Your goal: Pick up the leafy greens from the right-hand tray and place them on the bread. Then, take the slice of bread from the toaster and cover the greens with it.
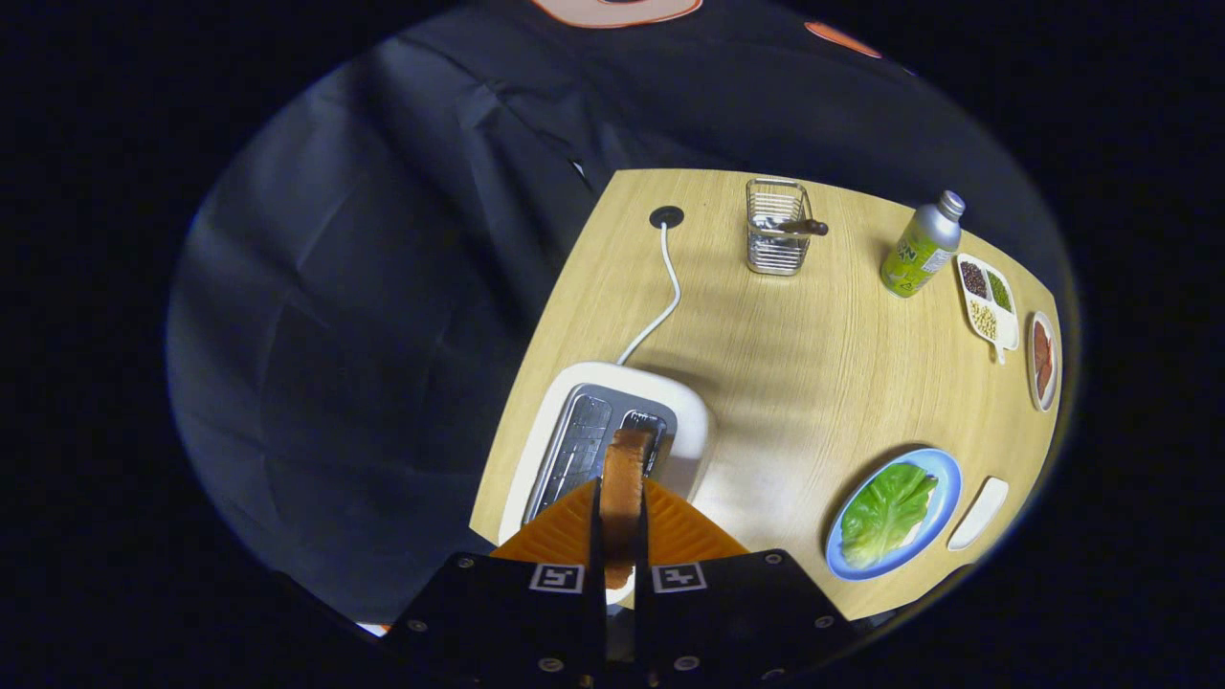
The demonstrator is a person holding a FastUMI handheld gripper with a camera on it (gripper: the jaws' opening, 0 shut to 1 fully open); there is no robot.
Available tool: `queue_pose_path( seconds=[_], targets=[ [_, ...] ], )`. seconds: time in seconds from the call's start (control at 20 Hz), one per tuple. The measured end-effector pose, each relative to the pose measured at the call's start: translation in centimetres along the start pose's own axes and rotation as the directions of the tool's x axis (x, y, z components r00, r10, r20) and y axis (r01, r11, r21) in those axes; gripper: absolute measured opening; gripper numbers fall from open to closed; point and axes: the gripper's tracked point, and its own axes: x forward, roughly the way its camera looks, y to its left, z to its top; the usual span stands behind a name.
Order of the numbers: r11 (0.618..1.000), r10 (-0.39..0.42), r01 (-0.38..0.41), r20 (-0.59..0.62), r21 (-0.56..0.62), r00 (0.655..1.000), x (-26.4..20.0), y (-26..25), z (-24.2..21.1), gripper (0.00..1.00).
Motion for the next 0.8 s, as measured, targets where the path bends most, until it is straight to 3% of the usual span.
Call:
queue_pose_path(
  seconds=[0.15, 0.25, 0.8],
  targets=[
    [0.996, 0.093, -0.094, 0.065, 0.011, 0.994, -3.5, 0.0, 0.3, 0.12],
    [0.993, 0.111, -0.114, 0.111, 0.014, 0.988, -5.7, -1.3, 0.6, 0.11],
    [0.995, -0.013, -0.001, 0.140, 0.103, 0.990, -8.1, -15.4, -4.4, 0.11]
  ],
)
